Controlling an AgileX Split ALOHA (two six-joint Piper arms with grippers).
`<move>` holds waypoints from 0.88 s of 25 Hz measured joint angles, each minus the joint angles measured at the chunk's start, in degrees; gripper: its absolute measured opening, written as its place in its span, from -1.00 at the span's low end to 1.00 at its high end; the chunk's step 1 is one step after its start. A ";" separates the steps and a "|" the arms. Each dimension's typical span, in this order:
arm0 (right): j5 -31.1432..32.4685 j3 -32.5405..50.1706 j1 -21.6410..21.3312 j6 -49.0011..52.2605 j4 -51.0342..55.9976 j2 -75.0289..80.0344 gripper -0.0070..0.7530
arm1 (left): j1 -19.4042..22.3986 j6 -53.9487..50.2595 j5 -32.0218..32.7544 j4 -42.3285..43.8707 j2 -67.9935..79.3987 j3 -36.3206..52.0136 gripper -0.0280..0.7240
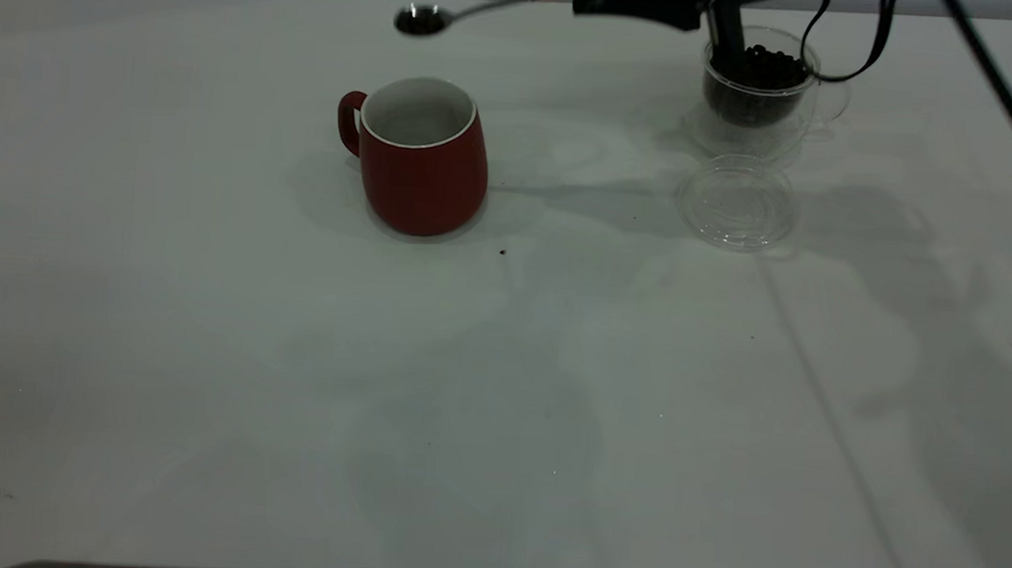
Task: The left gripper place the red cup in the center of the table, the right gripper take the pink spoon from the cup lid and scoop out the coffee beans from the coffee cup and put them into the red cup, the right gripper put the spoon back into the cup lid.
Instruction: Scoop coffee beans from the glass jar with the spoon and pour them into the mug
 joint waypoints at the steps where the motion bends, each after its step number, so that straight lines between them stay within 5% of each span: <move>1: -1.08 0.00 0.17 -0.88 0.00 0.30 -0.72 | 0.00 0.00 0.00 0.00 0.00 0.00 0.64; 16: -7.17 0.00 4.16 -25.62 -1.99 0.92 -0.72 | 0.00 0.00 0.00 -0.05 0.00 0.00 0.64; 22: -9.80 0.00 4.75 -28.04 -5.02 -1.56 -0.72 | 0.00 0.00 0.00 -0.05 0.00 0.00 0.64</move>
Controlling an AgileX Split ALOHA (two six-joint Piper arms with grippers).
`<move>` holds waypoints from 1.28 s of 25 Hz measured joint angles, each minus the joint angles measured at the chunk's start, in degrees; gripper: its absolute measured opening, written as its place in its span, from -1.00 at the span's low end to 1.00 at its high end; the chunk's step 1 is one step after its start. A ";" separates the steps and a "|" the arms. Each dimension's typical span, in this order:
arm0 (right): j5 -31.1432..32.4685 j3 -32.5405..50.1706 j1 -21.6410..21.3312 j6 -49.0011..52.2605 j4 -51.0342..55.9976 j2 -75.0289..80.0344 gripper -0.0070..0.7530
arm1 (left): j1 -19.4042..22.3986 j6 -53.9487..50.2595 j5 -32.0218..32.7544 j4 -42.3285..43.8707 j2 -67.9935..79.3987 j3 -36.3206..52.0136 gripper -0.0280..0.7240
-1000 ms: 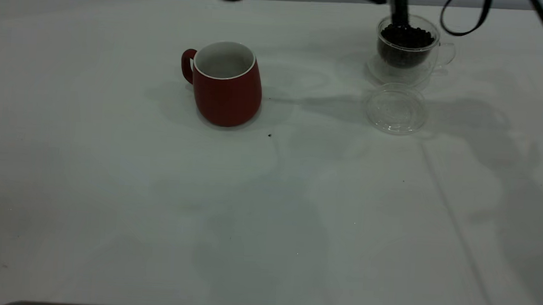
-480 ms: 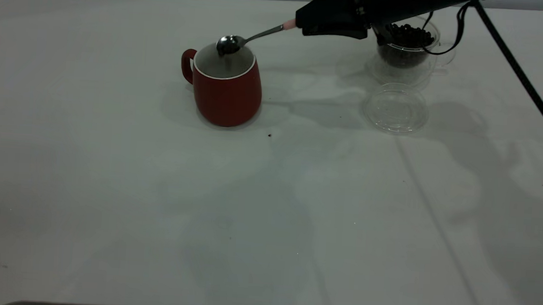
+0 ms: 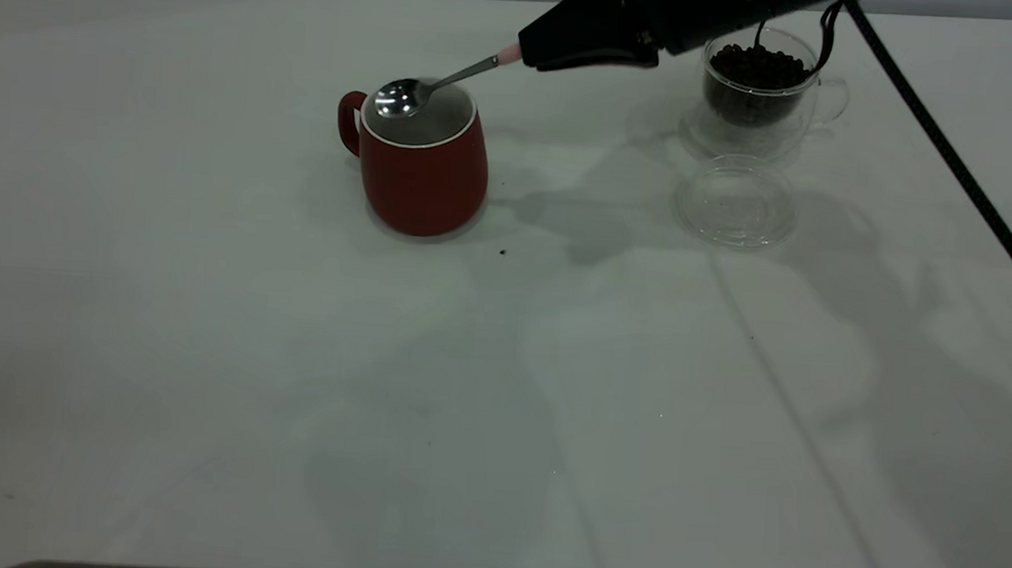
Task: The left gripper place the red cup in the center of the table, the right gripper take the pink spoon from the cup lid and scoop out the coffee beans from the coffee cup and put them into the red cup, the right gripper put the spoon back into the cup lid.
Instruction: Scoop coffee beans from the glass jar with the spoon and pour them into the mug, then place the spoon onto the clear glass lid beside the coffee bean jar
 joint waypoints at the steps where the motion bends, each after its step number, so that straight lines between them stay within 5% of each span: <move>1: -0.41 0.00 -0.13 0.00 -1.37 -0.84 -0.72 | 0.00 0.00 0.00 0.00 0.00 0.00 0.64; 6: 6.52 0.00 -3.78 4.53 -12.67 -6.58 -0.72 | 0.00 0.00 0.00 0.00 0.00 0.00 0.64; 11: 15.04 0.00 -13.05 10.85 -18.22 -9.44 -0.72 | 0.00 0.05 0.00 0.00 0.00 0.00 0.64; 19: 16.25 4.72 -26.90 16.77 -21.29 -7.74 -0.72 | 0.00 0.05 0.00 0.00 0.00 0.00 0.64; 32: 12.07 6.54 -30.57 17.32 -13.49 4.12 -0.72 | 0.00 0.05 0.00 0.00 0.00 0.00 0.64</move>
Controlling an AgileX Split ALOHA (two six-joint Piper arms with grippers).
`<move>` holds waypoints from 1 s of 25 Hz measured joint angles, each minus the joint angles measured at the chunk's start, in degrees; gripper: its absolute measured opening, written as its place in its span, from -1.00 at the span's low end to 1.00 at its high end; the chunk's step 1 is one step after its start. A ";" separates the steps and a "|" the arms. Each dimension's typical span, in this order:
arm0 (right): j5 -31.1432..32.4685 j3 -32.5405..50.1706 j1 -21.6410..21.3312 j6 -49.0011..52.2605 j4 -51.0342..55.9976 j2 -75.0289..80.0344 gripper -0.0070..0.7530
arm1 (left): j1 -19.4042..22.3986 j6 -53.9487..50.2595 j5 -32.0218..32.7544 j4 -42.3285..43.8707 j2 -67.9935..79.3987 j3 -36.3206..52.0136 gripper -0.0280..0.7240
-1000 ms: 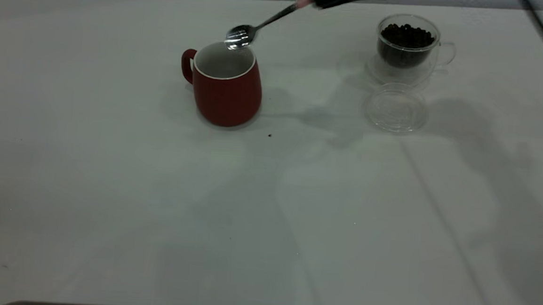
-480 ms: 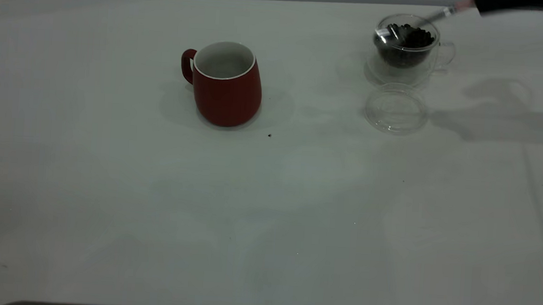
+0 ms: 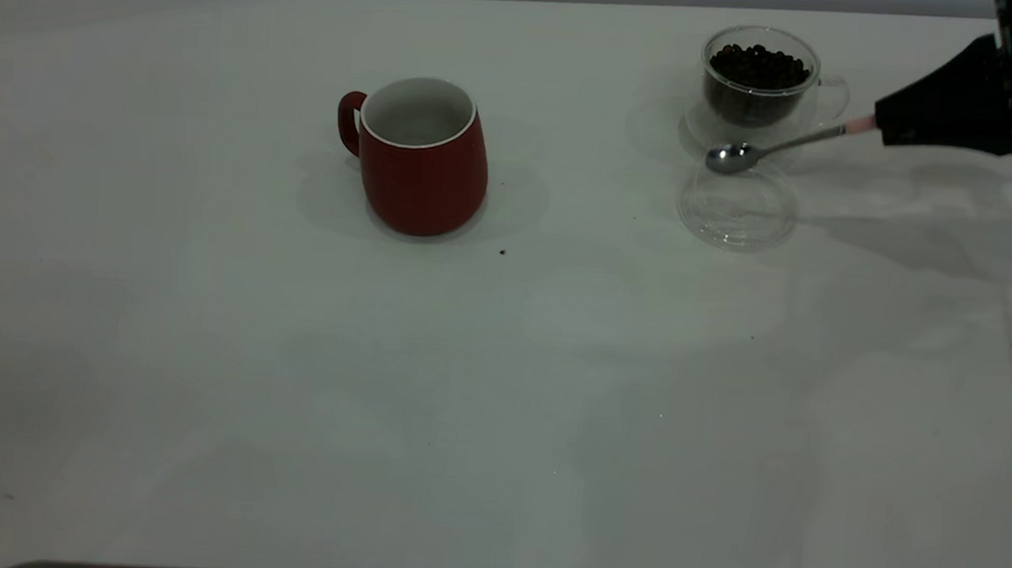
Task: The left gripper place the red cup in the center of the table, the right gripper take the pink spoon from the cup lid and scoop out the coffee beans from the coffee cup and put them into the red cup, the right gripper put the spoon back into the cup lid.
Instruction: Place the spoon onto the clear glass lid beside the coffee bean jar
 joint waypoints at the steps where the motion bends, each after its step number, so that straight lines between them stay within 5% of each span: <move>1: -0.14 0.00 0.00 0.04 0.11 0.53 -0.72 | 0.00 0.00 0.00 0.00 0.00 0.00 0.64; 19: -2.96 0.00 0.07 -1.45 5.07 6.94 -0.67 | 0.00 -0.06 0.00 0.00 0.00 0.00 0.64; 25: -3.36 0.00 0.97 -2.67 6.33 8.65 -0.25 | 0.00 -0.06 0.00 0.00 0.00 0.00 0.64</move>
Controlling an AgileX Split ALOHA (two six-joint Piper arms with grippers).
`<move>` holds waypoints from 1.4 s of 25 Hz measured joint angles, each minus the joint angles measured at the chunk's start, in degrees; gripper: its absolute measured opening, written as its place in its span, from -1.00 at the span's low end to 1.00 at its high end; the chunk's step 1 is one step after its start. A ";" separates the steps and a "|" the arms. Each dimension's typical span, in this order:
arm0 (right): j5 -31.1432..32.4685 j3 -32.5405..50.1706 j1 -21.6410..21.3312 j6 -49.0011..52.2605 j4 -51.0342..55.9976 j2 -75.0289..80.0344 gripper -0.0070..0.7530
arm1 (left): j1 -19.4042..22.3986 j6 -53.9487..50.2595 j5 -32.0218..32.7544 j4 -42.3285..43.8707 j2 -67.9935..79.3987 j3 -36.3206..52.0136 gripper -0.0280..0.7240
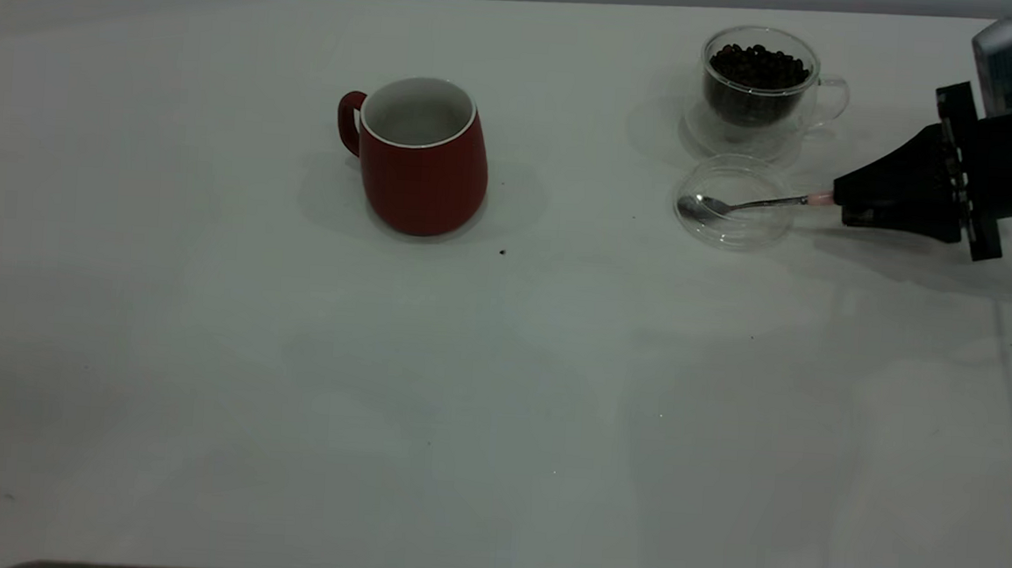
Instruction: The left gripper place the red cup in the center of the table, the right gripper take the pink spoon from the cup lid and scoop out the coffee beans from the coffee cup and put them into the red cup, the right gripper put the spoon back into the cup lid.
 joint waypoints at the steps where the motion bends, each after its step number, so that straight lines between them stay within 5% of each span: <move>1: -0.05 0.00 0.06 -0.58 0.22 0.00 -0.16 | 0.00 0.00 0.00 0.00 0.00 0.00 0.64; 9: -0.77 0.00 0.07 -4.74 2.75 0.00 0.36 | 0.00 0.00 0.00 0.00 0.00 0.00 0.64; 17: -9.58 0.00 0.07 -11.22 12.95 0.00 0.39 | 0.00 0.00 0.00 0.00 0.00 0.00 0.64; 26: -8.52 3.40 1.34 -11.46 17.39 -7.71 0.39 | 0.00 0.06 0.00 0.00 0.00 0.00 0.64; 31: 1.30 8.81 5.50 -5.69 10.25 -20.05 0.39 | 0.00 0.06 0.00 0.00 0.00 0.00 0.64; 35: 6.86 10.97 13.52 5.42 -12.58 -32.42 0.34 | 0.00 0.06 0.00 0.00 0.00 0.00 0.64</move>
